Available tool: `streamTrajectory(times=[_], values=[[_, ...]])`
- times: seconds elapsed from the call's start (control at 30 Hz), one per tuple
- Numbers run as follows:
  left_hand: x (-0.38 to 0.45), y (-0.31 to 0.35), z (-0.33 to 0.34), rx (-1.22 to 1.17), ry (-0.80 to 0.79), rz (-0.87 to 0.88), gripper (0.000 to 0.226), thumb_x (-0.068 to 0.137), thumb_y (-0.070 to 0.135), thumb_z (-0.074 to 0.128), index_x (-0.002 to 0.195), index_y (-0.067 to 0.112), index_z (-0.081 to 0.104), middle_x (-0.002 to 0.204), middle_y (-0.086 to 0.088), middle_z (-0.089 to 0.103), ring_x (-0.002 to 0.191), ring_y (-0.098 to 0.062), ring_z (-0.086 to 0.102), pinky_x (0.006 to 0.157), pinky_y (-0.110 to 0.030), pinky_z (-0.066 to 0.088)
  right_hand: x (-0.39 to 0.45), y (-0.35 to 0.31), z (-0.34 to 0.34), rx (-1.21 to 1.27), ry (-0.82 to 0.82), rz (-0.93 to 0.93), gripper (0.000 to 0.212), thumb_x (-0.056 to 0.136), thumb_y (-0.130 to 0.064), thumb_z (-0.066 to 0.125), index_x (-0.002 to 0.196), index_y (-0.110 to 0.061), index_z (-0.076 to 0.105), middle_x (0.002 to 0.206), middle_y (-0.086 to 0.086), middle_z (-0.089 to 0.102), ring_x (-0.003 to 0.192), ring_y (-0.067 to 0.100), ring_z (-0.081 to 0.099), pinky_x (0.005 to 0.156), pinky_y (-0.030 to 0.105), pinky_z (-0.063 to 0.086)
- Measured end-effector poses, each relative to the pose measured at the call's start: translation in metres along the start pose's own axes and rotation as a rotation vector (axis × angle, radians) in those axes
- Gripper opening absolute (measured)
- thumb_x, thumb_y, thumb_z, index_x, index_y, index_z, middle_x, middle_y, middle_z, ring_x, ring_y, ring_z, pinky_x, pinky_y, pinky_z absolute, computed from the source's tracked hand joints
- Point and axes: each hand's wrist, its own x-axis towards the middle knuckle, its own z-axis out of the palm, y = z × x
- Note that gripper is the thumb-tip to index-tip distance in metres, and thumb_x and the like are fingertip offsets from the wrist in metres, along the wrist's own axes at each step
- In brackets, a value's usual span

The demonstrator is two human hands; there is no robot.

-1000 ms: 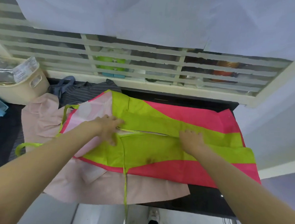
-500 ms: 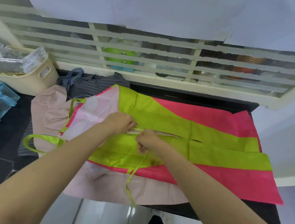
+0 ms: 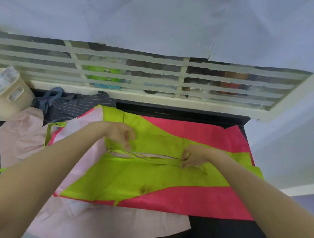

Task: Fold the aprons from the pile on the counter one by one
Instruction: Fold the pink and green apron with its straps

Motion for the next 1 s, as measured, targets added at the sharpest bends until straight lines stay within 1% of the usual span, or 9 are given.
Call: streamTrajectory(times=[0.1,0.2,0.3,0.43,0.57,0.67,0.73,0.87,1.0], values=[[0.026,0.022,-0.023,0.175,0.203,0.061,0.046,0.086,0.021,0.066,0.129,0.013,0.051,0.129,-0.004,0.053,0.107,-0.019,0.052,0.081,-0.020,0.037,0.014,0.027,-0.027,0.113,0.414,-0.027,0.025,0.090,-0.016,0.057,0.112,-0.007,0.061,0.112,0.008,0.061,0.107,0.029,0.058,0.086,0.035,0.046],[0.059,0.057,-0.027,0.237,0.379,0.141,0.040,0.092,0.014,0.053,0.132,0.016,0.049,0.131,-0.006,0.050,0.120,-0.026,0.048,0.096,-0.031,0.037,0.015,0.051,-0.047,0.042,0.637,0.106,0.025,0.090,0.001,0.046,0.113,-0.002,0.056,0.116,0.014,0.051,0.099,0.036,0.057,0.072,0.037,0.043],[0.093,0.102,-0.022,0.163,0.409,0.249,0.043,0.096,0.011,0.043,0.139,0.016,0.041,0.138,-0.007,0.042,0.123,-0.028,0.047,0.100,-0.037,0.039,0.011,0.070,-0.051,-0.076,0.592,0.239,0.035,0.088,0.009,0.047,0.121,-0.001,0.047,0.126,0.016,0.041,0.099,0.036,0.058,0.066,0.037,0.039],[0.131,0.136,-0.012,0.197,0.335,0.187,0.042,0.099,0.017,0.040,0.140,0.010,0.037,0.137,-0.014,0.043,0.122,-0.032,0.047,0.099,-0.041,0.039,0.017,0.094,-0.050,-0.185,0.523,0.275,0.037,0.089,0.008,0.048,0.124,0.000,0.046,0.124,0.017,0.049,0.110,0.033,0.057,0.079,0.036,0.046],[0.143,0.124,-0.012,0.262,0.352,0.091,0.023,0.095,0.009,0.042,0.109,0.006,0.059,0.112,-0.017,0.060,0.104,-0.035,0.057,0.086,-0.041,0.046,0.013,0.117,-0.060,-0.230,0.539,0.300,0.031,0.087,0.013,0.043,0.112,0.000,0.056,0.114,0.017,0.057,0.104,0.034,0.059,0.074,0.035,0.045],[0.143,0.116,-0.013,0.206,0.377,0.115,0.016,0.095,0.014,0.046,0.092,0.009,0.061,0.097,-0.012,0.062,0.095,-0.033,0.060,0.079,-0.037,0.047,0.008,0.135,-0.065,-0.177,0.531,0.424,0.032,0.085,0.014,0.045,0.112,-0.001,0.056,0.114,0.016,0.057,0.103,0.032,0.059,0.074,0.034,0.046],[0.142,0.116,-0.019,0.226,0.348,0.164,0.014,0.094,0.021,0.051,0.093,0.011,0.060,0.099,-0.008,0.059,0.097,-0.028,0.058,0.081,-0.037,0.046,0.012,0.132,-0.071,-0.166,0.528,0.443,0.034,0.087,0.009,0.048,0.119,-0.001,0.053,0.119,0.016,0.054,0.107,0.031,0.058,0.077,0.035,0.047],[0.135,0.102,-0.030,0.378,0.324,0.161,0.028,0.090,0.029,0.056,0.115,0.016,0.056,0.113,-0.003,0.057,0.108,-0.023,0.048,0.085,-0.033,0.039,0.045,0.093,-0.073,-0.068,0.426,0.151,0.050,0.088,0.004,0.049,0.136,-0.004,0.036,0.128,0.017,0.043,0.113,0.035,0.052,0.084,0.038,0.047],[0.118,0.070,-0.032,0.534,0.391,0.064,0.028,0.092,0.031,0.051,0.119,0.022,0.054,0.116,-0.002,0.060,0.112,-0.023,0.042,0.082,-0.031,0.031,0.077,0.053,-0.063,-0.029,0.321,-0.052,0.045,0.088,0.002,0.046,0.132,-0.005,0.040,0.124,0.015,0.043,0.101,0.034,0.056,0.069,0.033,0.044]])
